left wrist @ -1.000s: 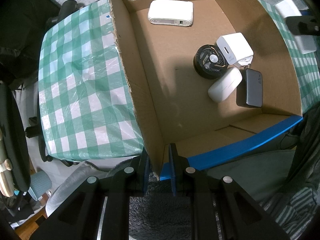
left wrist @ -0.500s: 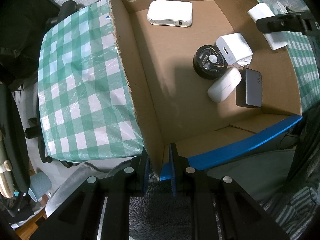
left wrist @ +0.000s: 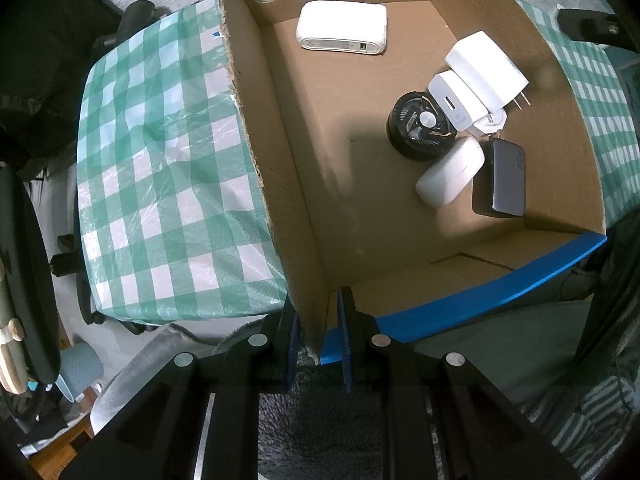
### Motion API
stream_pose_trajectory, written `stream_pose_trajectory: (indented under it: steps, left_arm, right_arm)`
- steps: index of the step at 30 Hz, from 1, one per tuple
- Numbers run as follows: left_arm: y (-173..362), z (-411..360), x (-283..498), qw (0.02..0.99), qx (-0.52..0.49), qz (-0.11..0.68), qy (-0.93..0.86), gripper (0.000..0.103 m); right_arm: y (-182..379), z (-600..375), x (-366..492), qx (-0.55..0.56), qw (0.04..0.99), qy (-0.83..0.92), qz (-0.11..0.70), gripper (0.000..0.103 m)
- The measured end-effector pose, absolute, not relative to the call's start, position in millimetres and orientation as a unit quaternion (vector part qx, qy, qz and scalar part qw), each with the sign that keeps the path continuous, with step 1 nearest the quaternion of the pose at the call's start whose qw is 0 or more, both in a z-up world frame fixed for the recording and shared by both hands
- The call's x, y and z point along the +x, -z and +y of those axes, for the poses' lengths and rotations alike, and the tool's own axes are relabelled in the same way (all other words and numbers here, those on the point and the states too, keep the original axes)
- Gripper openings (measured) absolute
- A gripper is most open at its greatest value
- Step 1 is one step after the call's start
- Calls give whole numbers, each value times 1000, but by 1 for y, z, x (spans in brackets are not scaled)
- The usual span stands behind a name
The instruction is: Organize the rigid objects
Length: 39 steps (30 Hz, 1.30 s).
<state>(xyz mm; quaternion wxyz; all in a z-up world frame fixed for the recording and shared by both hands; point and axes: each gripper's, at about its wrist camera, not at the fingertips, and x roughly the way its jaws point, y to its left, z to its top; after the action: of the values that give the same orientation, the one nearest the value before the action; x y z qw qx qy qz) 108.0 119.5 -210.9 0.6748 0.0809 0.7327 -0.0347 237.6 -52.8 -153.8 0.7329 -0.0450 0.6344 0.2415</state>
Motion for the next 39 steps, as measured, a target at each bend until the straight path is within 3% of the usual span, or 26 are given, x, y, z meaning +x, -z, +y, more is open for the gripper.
stream_pose_trajectory:
  steps: [8,14,18,23,27,39]
  left_arm:
    - [208,120,108,681,69,728,27,16]
    - [192,121,106,711,62,701,2,23]
    - [165,113,102,743,59,666,-8,31]
    - [117,88,91,792,69,607,-7,53]
    - [78,69,79,829,46,557,6,77]
    - [6,9,39,899,72,431,10,88]
  right_arm:
    - [118,-81,217,-27,769,-215,601,69]
    - [76,-106,196,-15,803,-202,561,69]
    - [43,-121,181,-14,830,-188,526,73]
    - [7,-142,159,5,857,-184,482,75]
    - [-17,-161,139,6,878,-166,450,76]
    - [-55,-208,78,-3,922,-93,376,77]
